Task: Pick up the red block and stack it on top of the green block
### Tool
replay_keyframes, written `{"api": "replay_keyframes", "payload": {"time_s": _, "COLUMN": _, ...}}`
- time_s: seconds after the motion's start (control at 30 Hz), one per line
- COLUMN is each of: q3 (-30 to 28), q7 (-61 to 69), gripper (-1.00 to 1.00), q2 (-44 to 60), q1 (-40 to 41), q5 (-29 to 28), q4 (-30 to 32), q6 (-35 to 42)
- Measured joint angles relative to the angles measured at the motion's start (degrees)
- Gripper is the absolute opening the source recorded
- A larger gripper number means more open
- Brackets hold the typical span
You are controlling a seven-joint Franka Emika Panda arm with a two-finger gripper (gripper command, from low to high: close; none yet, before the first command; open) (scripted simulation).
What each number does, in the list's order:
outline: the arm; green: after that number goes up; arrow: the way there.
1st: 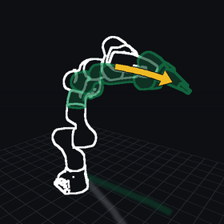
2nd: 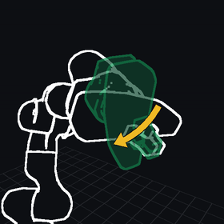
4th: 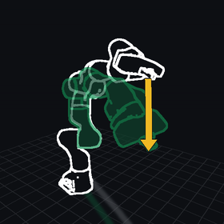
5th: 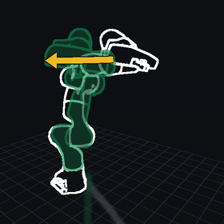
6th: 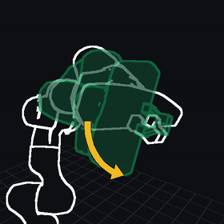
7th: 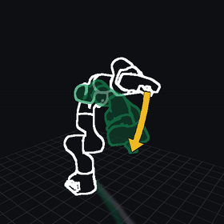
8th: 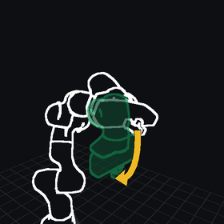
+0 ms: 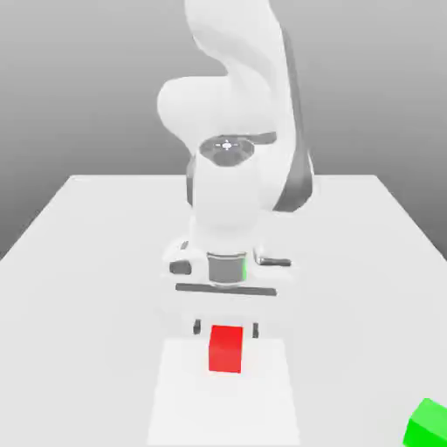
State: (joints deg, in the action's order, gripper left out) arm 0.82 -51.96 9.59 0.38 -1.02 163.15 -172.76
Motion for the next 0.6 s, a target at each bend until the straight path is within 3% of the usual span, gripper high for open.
{"api": "replay_keyframes", "payload": {"time_s": 0.03, "q3": -0.2, "q7": -0.1, "gripper": -1.0, "q2": 1.5, "q1": -0.2, "q5": -0.1, "q4": -0.2, "q6": -1.3}}
{"api": "replay_keyframes", "payload": {"time_s": 0.27, "q3": -0.1, "q7": -0.3, "gripper": -1.0, "q2": 1.7, "q1": -0.1, "q5": -0.3, "q4": -0.2, "q6": -1.4}}
{"api": "replay_keyframes", "payload": {"time_s": 0.5, "q3": 0.9, "q7": 0.7, "gripper": -1.0, "q2": -11.4, "q1": 0.5, "q5": 1.1, "q4": 1.6, "q6": 9.8}}
{"api": "replay_keyframes", "payload": {"time_s": 0.6, "q3": 1.9, "q7": 5.9, "gripper": -1.0, "q2": -10.8, "q1": -2.5, "q5": 1.4, "q4": -2.5, "q6": 13.4}}
